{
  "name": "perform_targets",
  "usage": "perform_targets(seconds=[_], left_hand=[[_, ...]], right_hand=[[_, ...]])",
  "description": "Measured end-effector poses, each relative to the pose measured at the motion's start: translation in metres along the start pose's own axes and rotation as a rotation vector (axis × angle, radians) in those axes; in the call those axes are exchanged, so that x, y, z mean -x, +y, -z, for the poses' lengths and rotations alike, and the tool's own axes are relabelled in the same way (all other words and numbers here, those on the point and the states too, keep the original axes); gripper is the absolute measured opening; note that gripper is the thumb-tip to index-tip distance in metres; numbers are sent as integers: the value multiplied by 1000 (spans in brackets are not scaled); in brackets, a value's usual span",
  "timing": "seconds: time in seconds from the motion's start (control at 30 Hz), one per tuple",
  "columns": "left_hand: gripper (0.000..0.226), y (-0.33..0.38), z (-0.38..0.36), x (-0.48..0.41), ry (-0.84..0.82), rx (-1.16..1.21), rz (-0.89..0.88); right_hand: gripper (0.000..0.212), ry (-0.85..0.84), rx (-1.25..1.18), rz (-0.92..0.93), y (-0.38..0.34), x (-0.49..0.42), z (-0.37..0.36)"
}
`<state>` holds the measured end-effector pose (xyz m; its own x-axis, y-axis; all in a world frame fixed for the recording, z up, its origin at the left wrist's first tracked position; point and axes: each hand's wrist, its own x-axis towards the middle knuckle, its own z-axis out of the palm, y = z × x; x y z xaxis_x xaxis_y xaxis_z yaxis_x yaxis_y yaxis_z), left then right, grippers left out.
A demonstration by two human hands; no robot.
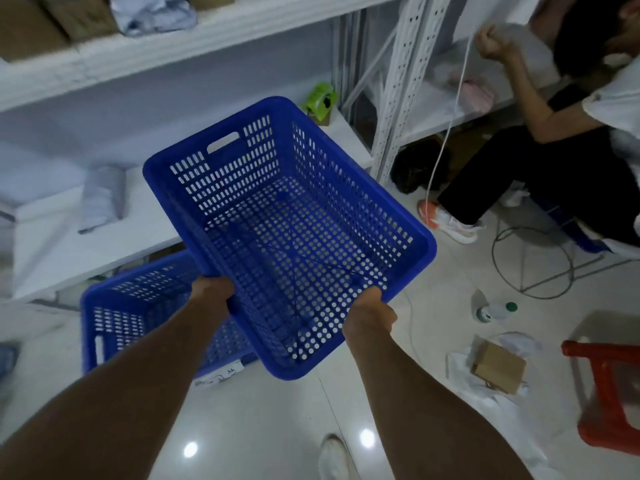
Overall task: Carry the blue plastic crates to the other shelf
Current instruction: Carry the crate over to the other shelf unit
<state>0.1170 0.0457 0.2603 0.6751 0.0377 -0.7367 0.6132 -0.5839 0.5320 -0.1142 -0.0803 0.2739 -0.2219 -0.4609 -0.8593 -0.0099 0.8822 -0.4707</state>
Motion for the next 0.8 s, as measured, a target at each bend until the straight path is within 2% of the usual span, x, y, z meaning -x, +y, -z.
perform_targets(seconds=[0.1,0.27,0.47,0.7,0.8], left_hand=[[22,-8,30,-11,41,29,25],[6,-27,78,-18,109,113,60],[35,-58,123,-28,190,234,96],[30,-89,175,-36,242,322,183],[44,-105,191,-41,256,393,184]], right_hand=[[42,-23,70,43,13,13,-19],[46,-65,174,97,40,34,-54],[42,-39,287,129,68,56,-92],[46,-83,414,147,118,73,-131],[45,-76,435,159,134,77,-144]])
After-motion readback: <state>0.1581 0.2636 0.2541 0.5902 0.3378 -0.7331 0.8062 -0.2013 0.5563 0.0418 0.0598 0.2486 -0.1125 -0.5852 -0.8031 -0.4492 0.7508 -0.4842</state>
